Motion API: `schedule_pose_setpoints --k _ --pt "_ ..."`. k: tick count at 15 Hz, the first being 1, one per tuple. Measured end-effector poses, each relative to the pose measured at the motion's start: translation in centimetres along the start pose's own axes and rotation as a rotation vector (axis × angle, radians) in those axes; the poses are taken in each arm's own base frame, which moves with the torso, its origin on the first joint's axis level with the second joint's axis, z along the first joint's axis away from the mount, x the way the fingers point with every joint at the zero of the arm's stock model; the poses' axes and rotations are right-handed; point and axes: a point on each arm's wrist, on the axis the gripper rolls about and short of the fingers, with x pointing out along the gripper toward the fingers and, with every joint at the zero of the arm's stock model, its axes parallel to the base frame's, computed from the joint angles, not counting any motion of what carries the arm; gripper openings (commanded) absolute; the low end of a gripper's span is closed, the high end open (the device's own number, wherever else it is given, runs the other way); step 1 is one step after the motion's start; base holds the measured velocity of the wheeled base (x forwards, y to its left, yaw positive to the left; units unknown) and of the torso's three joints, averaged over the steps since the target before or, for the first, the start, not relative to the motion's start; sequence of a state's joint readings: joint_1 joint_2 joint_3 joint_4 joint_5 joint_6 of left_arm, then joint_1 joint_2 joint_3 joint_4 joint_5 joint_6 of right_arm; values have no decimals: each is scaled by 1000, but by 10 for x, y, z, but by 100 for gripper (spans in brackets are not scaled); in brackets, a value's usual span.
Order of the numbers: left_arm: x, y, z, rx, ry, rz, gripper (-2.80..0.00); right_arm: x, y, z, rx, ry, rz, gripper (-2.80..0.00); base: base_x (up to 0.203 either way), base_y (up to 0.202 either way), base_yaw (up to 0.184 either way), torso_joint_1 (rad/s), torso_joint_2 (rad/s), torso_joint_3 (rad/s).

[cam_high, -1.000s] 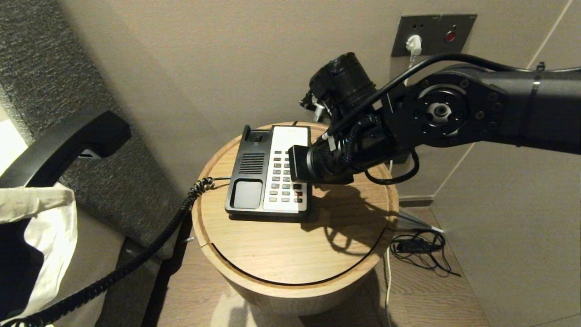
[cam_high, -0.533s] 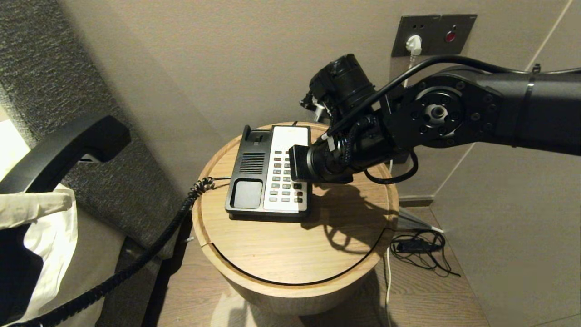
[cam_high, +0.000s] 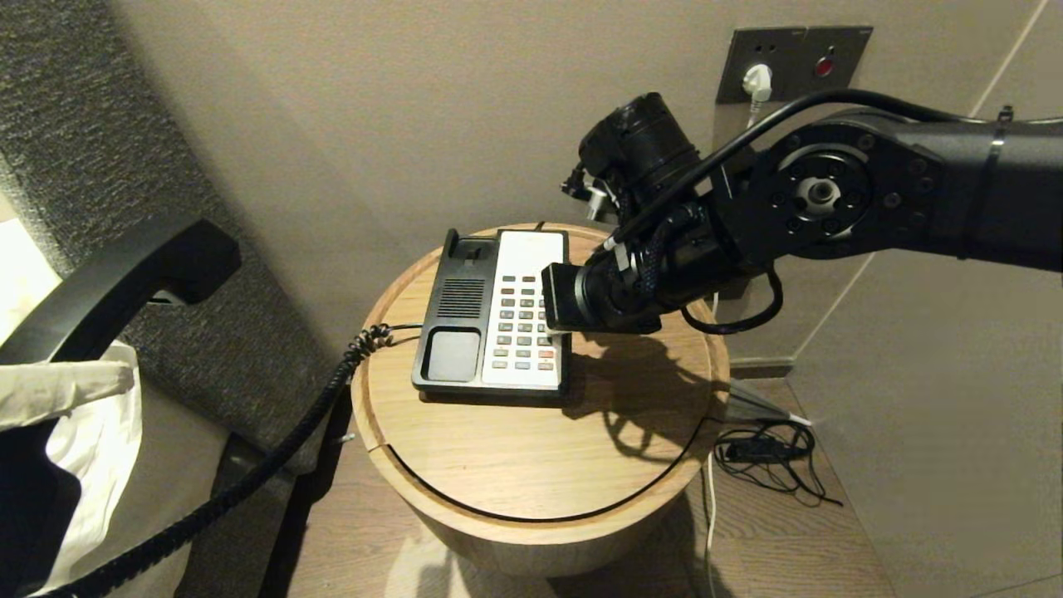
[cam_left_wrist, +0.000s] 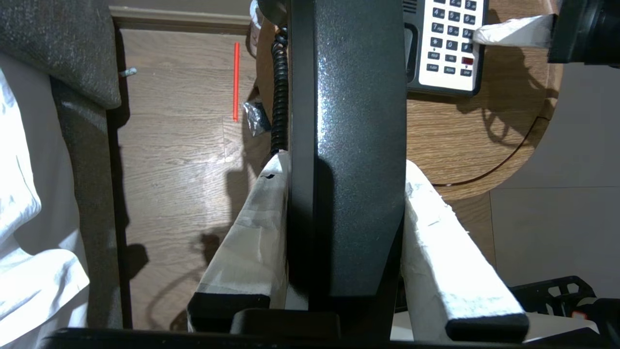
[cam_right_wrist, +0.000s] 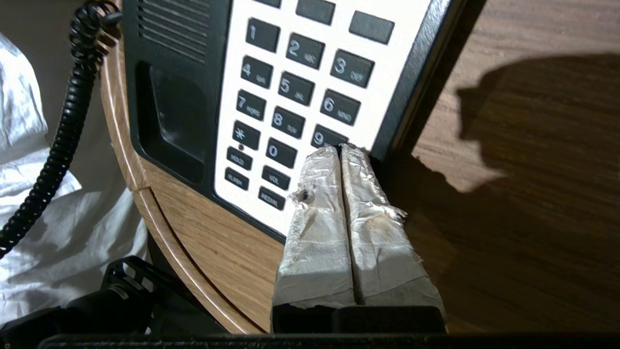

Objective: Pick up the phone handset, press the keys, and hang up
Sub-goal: Dial the number

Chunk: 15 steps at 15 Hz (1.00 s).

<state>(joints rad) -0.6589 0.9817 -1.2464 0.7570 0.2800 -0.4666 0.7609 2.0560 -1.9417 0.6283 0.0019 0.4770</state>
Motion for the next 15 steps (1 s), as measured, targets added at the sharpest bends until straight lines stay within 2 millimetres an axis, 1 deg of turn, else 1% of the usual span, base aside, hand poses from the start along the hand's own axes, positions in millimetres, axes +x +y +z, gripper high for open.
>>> schedule_pose_setpoints --k 8,13,15 --pt "1 0 -1 1 6 2 -280 4 -1 -2 4 20 6 -280 0 0 0 0 0 0" --pt "2 1 -4 2 12 4 -280 10 -2 -4 -5 36 -14 -280 0 0 0 0 0 0" --pt "2 1 -4 2 12 5 -280 9 -2 -4 -6 37 -14 -280 0 0 0 0 0 0"
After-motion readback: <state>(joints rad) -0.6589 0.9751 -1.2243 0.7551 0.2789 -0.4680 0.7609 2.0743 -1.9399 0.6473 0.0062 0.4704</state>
